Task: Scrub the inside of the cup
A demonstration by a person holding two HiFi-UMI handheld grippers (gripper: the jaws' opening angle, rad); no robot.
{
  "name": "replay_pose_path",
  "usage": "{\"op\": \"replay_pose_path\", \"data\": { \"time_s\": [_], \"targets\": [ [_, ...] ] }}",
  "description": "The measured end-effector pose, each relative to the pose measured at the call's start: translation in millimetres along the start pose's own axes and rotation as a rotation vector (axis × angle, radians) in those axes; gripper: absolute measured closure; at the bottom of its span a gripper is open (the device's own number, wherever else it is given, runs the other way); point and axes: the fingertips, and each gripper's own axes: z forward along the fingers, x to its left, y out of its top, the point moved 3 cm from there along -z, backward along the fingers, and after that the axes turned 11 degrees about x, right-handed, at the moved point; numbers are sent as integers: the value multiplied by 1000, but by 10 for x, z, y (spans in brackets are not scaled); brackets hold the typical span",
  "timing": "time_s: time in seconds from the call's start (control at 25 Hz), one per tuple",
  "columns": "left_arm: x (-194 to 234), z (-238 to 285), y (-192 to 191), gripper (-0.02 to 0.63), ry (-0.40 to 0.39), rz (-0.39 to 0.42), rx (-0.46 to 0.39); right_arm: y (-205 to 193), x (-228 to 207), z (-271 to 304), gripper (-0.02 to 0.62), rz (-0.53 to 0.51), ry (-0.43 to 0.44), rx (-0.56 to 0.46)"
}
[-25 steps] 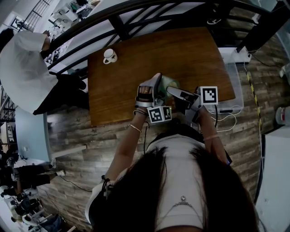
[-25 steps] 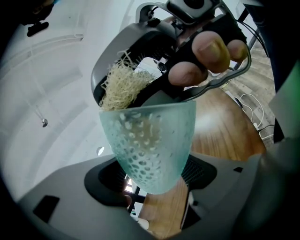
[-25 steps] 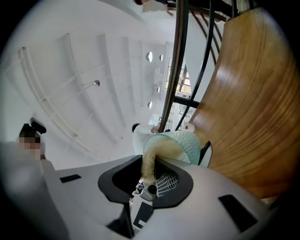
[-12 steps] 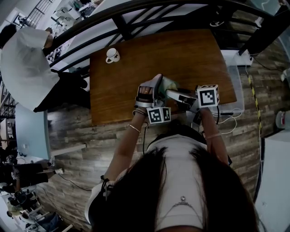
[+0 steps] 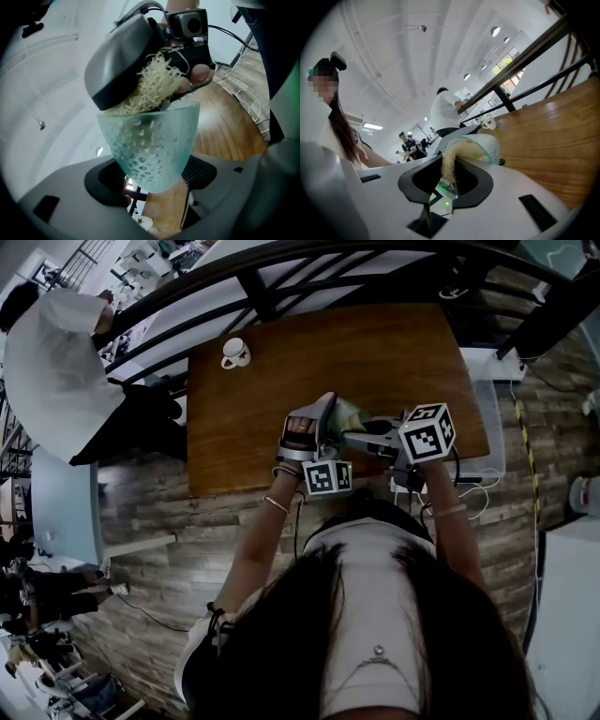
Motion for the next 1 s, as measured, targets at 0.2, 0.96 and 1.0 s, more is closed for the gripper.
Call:
{"op": "replay_pose_path", "data": {
  "time_s": [0.2, 0.96, 1.0],
  "targets": [
    [-58, 26, 53, 256, -20, 15, 5, -65, -49, -18, 511, -71, -53, 122],
    [-163, 77, 181, 256, -64, 91, 31, -266, -132, -111, 511, -230, -158, 364],
    [-168, 73, 187, 256, -66, 97, 32, -278, -133, -112, 511, -240, -166, 379]
  ]
}}
